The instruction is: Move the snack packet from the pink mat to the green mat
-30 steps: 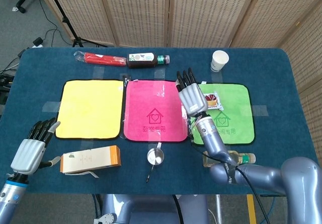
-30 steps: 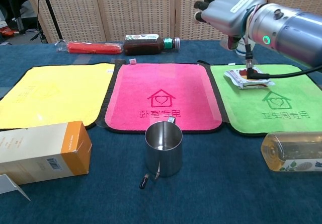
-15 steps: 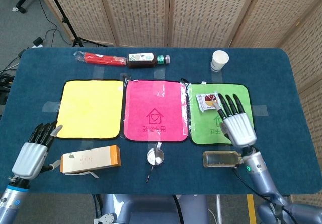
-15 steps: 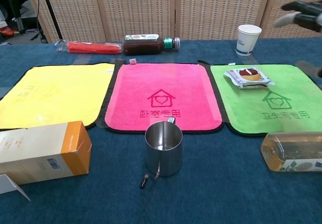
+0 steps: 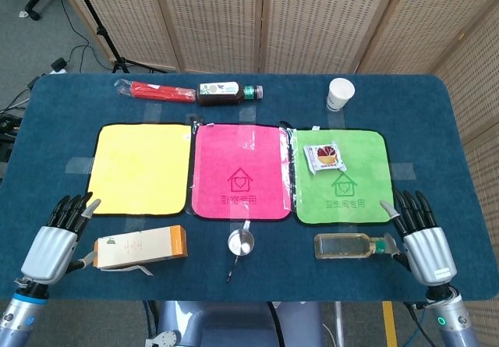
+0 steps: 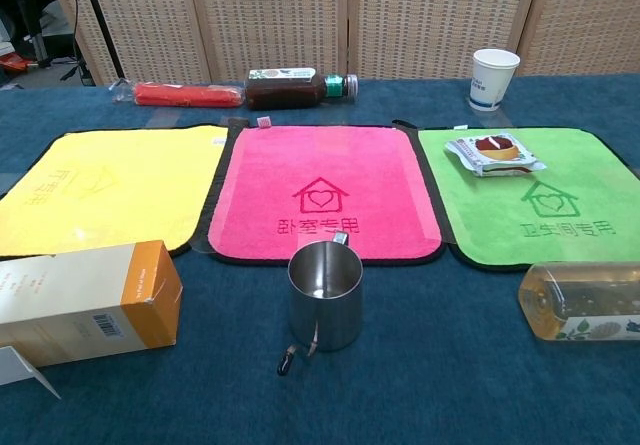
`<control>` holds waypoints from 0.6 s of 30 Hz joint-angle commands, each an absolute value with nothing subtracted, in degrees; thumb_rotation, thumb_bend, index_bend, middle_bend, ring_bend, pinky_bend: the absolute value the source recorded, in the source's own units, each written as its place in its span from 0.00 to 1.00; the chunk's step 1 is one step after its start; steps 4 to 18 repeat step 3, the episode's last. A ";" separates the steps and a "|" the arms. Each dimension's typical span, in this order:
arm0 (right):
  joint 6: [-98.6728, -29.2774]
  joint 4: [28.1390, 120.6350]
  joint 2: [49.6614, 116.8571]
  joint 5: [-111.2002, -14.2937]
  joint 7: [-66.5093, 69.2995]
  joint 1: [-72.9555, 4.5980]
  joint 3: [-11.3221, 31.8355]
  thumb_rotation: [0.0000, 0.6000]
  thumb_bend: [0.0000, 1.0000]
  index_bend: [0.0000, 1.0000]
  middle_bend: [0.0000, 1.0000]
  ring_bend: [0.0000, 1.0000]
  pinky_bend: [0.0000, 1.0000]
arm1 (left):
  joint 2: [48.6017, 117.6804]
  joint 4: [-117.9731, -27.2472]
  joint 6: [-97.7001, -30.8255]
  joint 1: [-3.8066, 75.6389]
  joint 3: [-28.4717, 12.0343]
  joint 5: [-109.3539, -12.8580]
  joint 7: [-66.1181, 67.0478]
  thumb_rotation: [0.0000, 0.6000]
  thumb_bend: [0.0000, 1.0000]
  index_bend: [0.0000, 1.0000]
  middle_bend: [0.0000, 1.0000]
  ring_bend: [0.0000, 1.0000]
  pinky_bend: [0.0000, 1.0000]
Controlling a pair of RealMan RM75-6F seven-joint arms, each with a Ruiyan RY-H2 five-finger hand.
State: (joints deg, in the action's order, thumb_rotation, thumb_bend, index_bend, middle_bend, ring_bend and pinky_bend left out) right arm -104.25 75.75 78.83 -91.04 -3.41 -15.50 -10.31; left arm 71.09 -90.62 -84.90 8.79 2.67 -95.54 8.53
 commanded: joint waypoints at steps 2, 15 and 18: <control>-104.04 75.59 78.32 -91.91 -2.15 -14.47 -9.68 1.00 0.47 0.14 0.00 0.00 0.00 | 71.24 -90.72 -84.10 8.91 2.46 -94.69 9.23 1.00 0.12 0.00 0.00 0.00 0.00; -103.89 75.66 78.20 -92.10 -2.02 -14.29 -9.39 1.00 0.47 0.14 0.00 0.00 0.00 | 71.24 -90.81 -84.12 8.88 2.42 -94.64 9.34 1.00 0.12 0.00 0.00 0.00 0.00; -103.89 75.66 78.20 -92.10 -2.02 -14.29 -9.39 1.00 0.47 0.14 0.00 0.00 0.00 | 71.24 -90.81 -84.12 8.88 2.42 -94.64 9.34 1.00 0.12 0.00 0.00 0.00 0.00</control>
